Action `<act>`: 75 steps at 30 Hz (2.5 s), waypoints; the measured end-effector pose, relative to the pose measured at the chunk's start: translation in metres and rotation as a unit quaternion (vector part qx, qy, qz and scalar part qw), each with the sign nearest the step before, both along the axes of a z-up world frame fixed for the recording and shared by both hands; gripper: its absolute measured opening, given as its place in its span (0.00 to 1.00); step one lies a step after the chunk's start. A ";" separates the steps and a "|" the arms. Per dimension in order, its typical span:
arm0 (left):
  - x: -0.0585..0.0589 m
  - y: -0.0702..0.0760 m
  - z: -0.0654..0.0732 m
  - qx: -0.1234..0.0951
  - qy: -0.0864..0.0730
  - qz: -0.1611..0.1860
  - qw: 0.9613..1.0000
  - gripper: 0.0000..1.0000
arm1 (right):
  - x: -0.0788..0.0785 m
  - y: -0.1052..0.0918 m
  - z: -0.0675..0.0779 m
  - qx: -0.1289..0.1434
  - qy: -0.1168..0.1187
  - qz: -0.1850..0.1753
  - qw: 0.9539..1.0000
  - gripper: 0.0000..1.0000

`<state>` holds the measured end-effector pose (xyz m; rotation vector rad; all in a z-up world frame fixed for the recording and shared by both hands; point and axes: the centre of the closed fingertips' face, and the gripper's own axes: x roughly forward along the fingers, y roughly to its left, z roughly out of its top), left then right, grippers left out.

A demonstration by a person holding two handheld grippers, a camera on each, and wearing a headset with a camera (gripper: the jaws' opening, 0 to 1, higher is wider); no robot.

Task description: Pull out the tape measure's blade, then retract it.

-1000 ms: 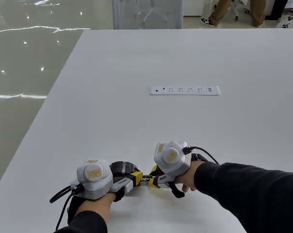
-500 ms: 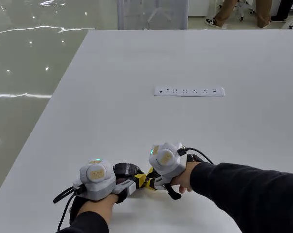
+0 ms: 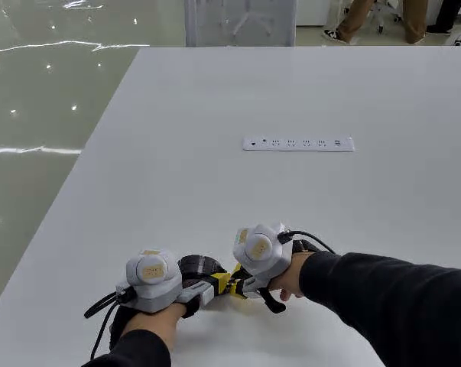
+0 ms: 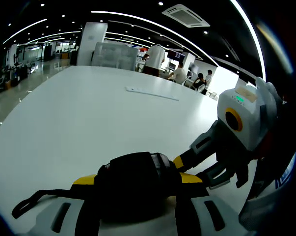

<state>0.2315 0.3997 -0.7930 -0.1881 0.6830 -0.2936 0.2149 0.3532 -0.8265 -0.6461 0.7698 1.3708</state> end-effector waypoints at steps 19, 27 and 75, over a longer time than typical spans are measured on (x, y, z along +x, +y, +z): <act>0.000 0.000 0.000 -0.003 -0.001 -0.001 1.000 0.58 | -0.001 0.003 0.000 0.004 -0.007 -0.001 1.000 0.12; 0.000 0.000 0.000 -0.002 -0.001 -0.001 1.000 0.58 | -0.001 0.002 -0.001 0.001 -0.006 -0.003 1.000 0.13; -0.036 0.072 0.048 0.003 -0.084 -0.175 0.981 1.00 | -0.021 -0.186 0.094 0.093 -0.096 -0.219 0.966 0.66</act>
